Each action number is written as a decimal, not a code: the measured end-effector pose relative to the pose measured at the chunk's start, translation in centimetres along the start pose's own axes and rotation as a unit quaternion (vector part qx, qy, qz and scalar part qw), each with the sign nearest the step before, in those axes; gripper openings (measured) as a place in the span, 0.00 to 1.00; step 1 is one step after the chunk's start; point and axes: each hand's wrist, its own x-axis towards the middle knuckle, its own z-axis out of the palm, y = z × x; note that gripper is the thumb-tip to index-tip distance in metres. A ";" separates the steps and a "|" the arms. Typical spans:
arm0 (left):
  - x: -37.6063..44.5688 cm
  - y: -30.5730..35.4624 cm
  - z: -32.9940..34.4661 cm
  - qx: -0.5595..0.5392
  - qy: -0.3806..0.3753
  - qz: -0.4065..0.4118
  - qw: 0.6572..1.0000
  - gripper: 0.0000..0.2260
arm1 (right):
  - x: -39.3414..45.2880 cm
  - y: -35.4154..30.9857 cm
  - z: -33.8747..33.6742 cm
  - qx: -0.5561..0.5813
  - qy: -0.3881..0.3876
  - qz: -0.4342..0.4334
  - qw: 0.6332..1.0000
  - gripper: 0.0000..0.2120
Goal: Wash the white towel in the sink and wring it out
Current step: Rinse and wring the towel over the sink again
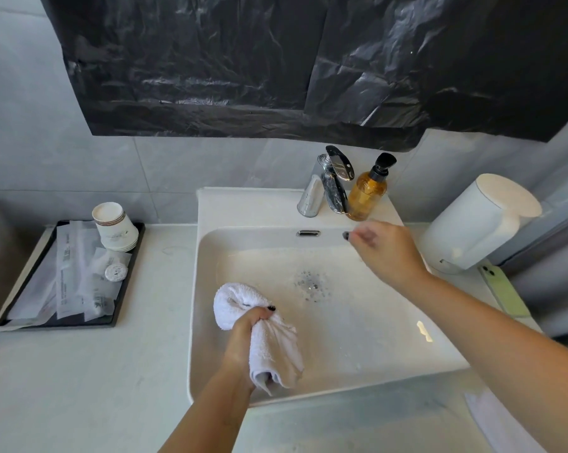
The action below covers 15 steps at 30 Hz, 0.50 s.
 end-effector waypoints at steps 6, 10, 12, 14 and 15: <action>0.0 0.1 0.1 0.001 0.004 -0.007 1.000 0.16 | 5.8 -3.0 -3.7 -0.128 0.071 -0.165 0.975 0.07; 0.2 0.1 0.0 -0.027 0.007 0.001 1.000 0.16 | 8.7 -3.1 -3.6 -0.224 0.069 -0.302 0.924 0.02; 0.5 0.1 -0.2 -0.045 0.020 0.003 0.999 0.16 | 9.8 -3.1 -3.9 -0.260 0.047 -0.319 0.910 0.04; 0.9 0.2 -0.5 -0.052 0.036 0.011 0.998 0.17 | 10.6 -2.9 -4.3 -0.270 0.037 -0.350 0.896 0.09; 1.1 0.1 -0.6 -0.046 0.040 0.015 0.998 0.18 | 11.0 -2.9 -4.6 -0.266 0.040 -0.368 0.890 0.12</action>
